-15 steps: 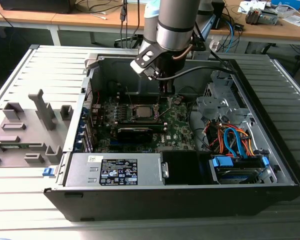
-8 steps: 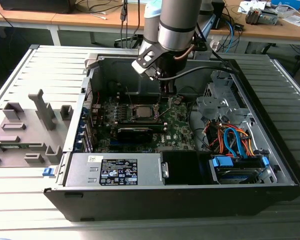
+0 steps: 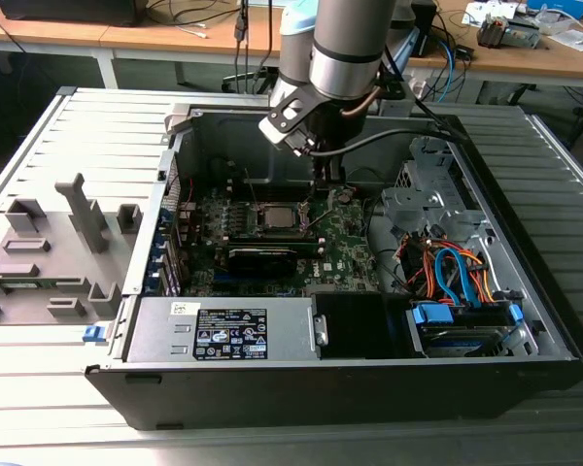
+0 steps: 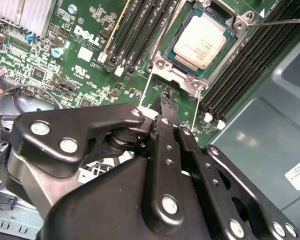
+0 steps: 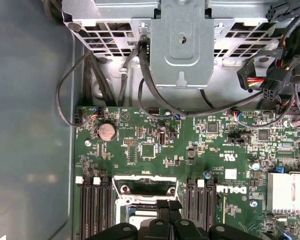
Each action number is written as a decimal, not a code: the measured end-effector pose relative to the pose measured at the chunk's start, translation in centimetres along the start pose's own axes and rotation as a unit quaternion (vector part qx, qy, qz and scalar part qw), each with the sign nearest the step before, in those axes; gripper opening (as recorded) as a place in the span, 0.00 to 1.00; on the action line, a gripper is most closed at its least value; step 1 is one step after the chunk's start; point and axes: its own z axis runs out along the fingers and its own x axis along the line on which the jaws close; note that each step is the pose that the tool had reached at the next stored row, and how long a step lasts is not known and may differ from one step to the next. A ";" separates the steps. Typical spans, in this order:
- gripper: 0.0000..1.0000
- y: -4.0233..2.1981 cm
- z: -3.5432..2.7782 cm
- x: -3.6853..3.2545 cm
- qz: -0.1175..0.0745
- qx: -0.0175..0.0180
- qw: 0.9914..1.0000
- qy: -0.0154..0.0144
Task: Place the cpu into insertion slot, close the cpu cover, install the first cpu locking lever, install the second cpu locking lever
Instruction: 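Close the cpu cover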
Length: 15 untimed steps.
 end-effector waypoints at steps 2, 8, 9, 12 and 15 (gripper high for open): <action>0.11 0.07 0.00 -0.01 0.000 0.000 1.000 0.000; 0.11 0.38 0.00 -0.04 0.000 0.000 1.000 0.000; 0.11 0.42 0.00 -0.04 0.000 0.000 1.000 0.000; 0.11 0.57 -0.01 -0.06 0.000 0.000 1.000 0.000; 0.11 0.70 -0.01 -0.08 0.000 0.000 1.000 0.000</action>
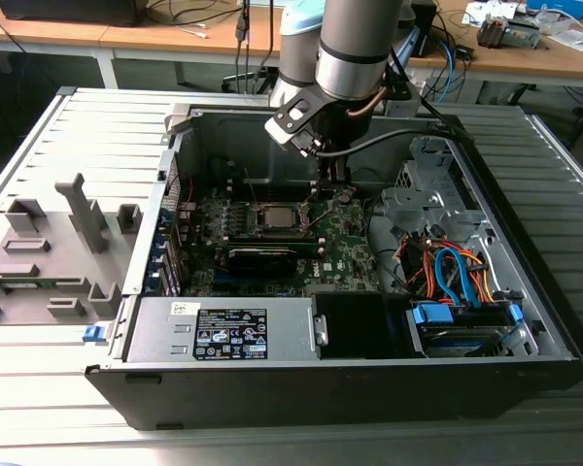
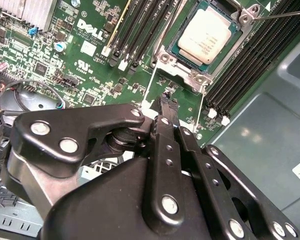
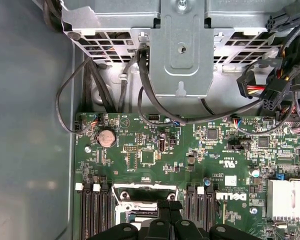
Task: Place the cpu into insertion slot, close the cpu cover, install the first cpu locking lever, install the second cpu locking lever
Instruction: 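Close the cpu cover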
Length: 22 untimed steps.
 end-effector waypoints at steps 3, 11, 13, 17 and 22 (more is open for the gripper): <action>0.11 0.09 0.00 -0.01 0.000 0.000 1.000 0.000; 0.11 0.48 -0.01 -0.05 0.000 0.000 1.000 0.000; 0.11 0.60 -0.01 -0.07 0.000 0.000 1.000 0.000; 0.11 0.75 -0.01 -0.10 0.000 0.000 1.000 0.000; 0.11 0.97 -0.01 -0.14 0.000 0.000 1.000 0.000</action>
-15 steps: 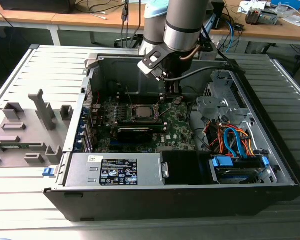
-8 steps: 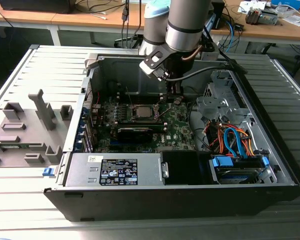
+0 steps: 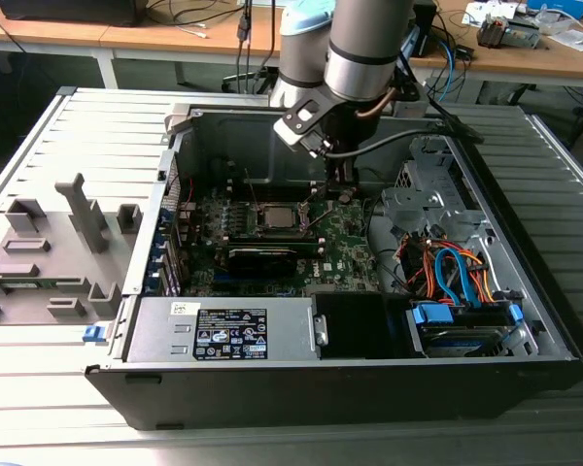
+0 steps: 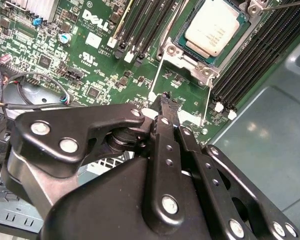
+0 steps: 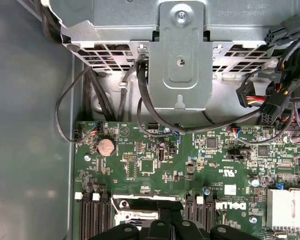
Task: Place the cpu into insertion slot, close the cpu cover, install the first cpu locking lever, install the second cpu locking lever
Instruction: 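Close the cpu cover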
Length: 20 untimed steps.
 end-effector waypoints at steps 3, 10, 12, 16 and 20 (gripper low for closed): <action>0.11 1.49 0.05 0.41 -0.005 0.002 1.000 0.001; 0.11 1.62 0.24 0.75 -0.006 0.002 1.000 0.001; 0.11 1.62 0.28 0.76 -0.006 0.002 1.000 0.001; 0.11 1.62 0.39 0.76 -0.006 0.002 1.000 0.001; 0.11 1.62 0.46 0.76 -0.006 0.002 1.000 0.001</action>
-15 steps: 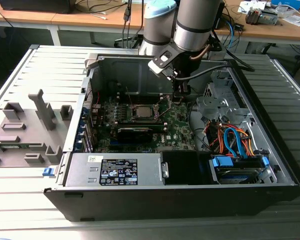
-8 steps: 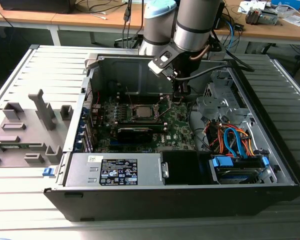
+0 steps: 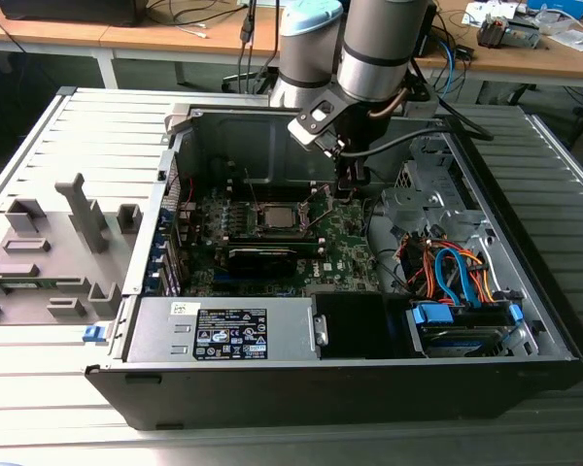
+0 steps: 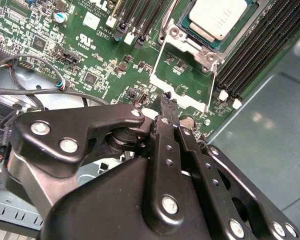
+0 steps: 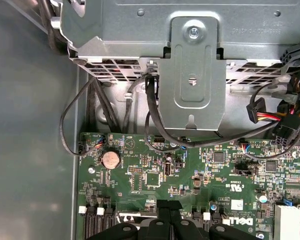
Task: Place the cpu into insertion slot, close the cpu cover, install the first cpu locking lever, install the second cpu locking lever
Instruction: 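Close the cpu cover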
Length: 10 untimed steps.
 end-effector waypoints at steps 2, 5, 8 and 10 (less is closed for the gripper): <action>0.11 0.00 0.03 0.00 0.000 0.000 1.000 0.000; 0.11 0.01 0.09 0.00 0.000 0.000 1.000 0.000; 0.11 0.03 0.16 0.00 0.000 0.000 1.000 0.000; 0.11 0.04 0.19 0.00 0.000 0.000 1.000 0.000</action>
